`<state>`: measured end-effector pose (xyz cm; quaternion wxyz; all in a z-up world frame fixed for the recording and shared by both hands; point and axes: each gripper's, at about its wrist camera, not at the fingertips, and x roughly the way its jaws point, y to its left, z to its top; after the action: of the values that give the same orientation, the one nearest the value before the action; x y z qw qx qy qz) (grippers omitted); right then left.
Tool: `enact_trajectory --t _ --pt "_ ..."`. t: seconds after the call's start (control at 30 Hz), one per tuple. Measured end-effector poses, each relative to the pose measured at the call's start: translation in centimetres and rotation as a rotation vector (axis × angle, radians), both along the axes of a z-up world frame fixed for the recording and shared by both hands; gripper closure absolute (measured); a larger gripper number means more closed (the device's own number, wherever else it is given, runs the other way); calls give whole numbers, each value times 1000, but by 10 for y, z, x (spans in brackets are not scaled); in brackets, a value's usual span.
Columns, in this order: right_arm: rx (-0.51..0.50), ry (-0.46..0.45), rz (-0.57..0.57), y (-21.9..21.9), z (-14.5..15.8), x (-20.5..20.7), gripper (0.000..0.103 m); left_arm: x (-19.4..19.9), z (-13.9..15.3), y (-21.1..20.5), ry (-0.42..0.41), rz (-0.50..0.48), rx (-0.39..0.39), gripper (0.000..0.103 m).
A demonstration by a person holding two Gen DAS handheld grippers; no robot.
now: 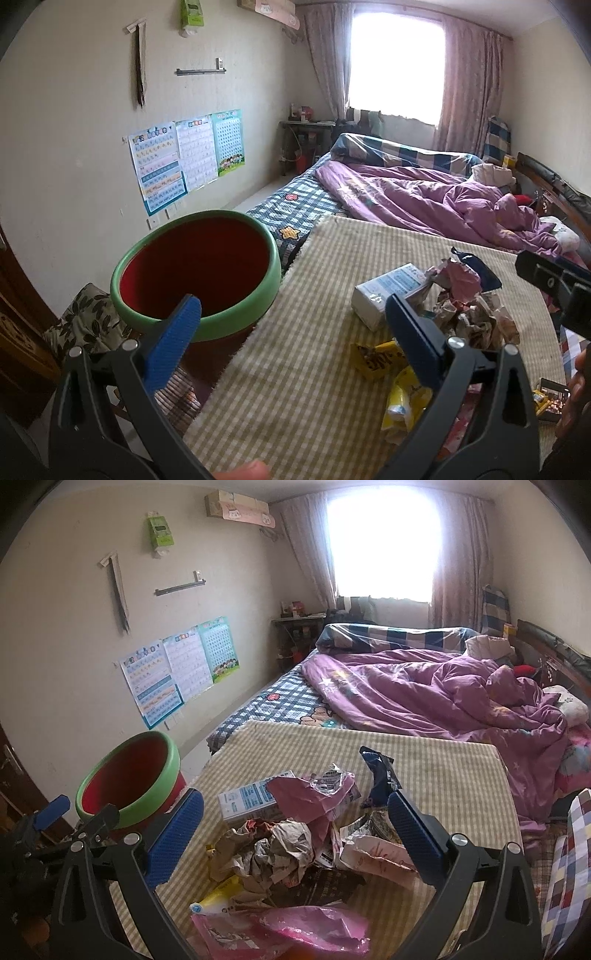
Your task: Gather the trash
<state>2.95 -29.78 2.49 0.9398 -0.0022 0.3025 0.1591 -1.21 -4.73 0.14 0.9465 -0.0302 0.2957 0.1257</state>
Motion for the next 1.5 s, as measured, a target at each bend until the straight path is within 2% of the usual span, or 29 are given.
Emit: enact_trajectory --t 0.4,0.87,1.13,1.23,1.33,1.5 --pt "0 11 -20 -5 -4 1 7 1 -4 -5 19 -37 8 5" --pt "-7 20 -2 -6 -12 3 7 3 -7 -3 34 -38 12 5" --pt "-34 32 -23 -23 -19 13 7 7 -24 -2 75 -91 -51 5" --pt "-51 49 -41 -36 -26 17 7 13 -31 -5 102 -117 -89 5" --pt "-61 69 -53 -47 -32 18 7 19 -36 -15 133 -203 -118 5" --pt "-74 107 -63 -66 -42 18 7 35 -36 -42 158 -346 -119 8"
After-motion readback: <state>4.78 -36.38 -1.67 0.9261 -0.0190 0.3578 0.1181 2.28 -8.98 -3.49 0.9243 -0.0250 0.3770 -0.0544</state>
